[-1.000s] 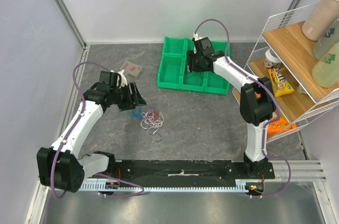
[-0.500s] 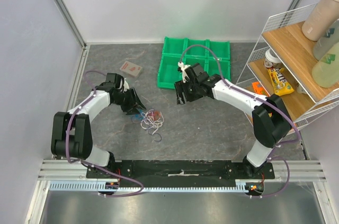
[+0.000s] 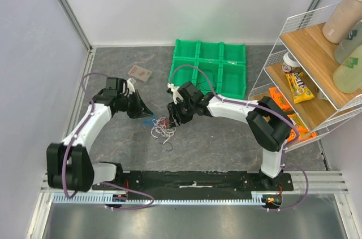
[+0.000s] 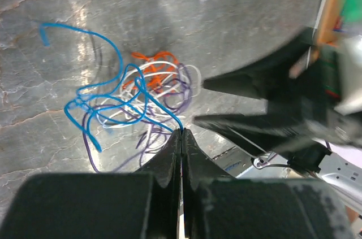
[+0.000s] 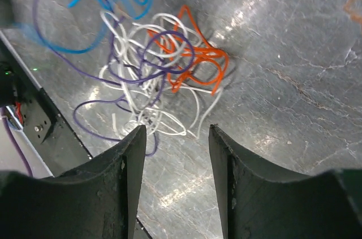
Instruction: Untangle the cables
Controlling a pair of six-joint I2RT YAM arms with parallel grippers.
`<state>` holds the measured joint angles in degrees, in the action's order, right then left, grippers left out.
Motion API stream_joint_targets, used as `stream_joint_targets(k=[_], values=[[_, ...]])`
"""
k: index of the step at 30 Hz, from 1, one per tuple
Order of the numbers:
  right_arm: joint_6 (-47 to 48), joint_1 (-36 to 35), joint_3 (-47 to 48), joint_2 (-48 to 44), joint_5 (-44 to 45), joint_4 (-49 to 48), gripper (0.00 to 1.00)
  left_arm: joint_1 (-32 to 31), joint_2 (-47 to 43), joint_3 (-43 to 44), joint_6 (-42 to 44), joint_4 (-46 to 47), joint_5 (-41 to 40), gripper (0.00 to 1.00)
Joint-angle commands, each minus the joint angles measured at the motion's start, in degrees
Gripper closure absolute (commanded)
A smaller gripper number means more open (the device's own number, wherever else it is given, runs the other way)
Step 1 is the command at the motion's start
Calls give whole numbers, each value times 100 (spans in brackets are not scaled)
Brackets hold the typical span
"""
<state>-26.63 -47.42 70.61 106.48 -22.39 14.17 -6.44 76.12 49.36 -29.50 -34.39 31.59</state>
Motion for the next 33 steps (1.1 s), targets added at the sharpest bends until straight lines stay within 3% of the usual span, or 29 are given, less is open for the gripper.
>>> stream_joint_targets(k=[1, 6, 11, 19, 22, 24, 28, 30, 33], values=[[-202, -74, -47, 198, 67, -318, 44, 2, -808, 21, 41, -191, 145, 98], [-132, -75, 84, 400, 771, -143, 54, 2, -1247, 397, -188, -410, 147, 98], [-114, -83, 94, 418, 1113, -20, 98, 11, -1468, 1827, -100, -1384, -951, 98], [227, -75, -381, -215, 2107, 383, 100, 11, -1249, 5580, -153, -1940, -1569, 98], [430, -75, -329, -346, 2204, 560, 100, 11, -1134, 6356, -240, -1651, -1368, 98], [632, -66, -163, -478, 2047, 735, 92, 11, -1064, 6507, -468, -1431, -1113, 98], [1001, -22, 356, -1145, 2204, 1175, 32, 11, -906, 6332, -759, -1185, -480, 98], [1264, 39, 698, -1479, 2169, 1324, 19, 11, -853, 6060, -925, -956, -24, 98], [1625, 101, 1226, -1857, 1916, 1492, 14, 11, -800, 5376, -1390, -413, 766, 98]])
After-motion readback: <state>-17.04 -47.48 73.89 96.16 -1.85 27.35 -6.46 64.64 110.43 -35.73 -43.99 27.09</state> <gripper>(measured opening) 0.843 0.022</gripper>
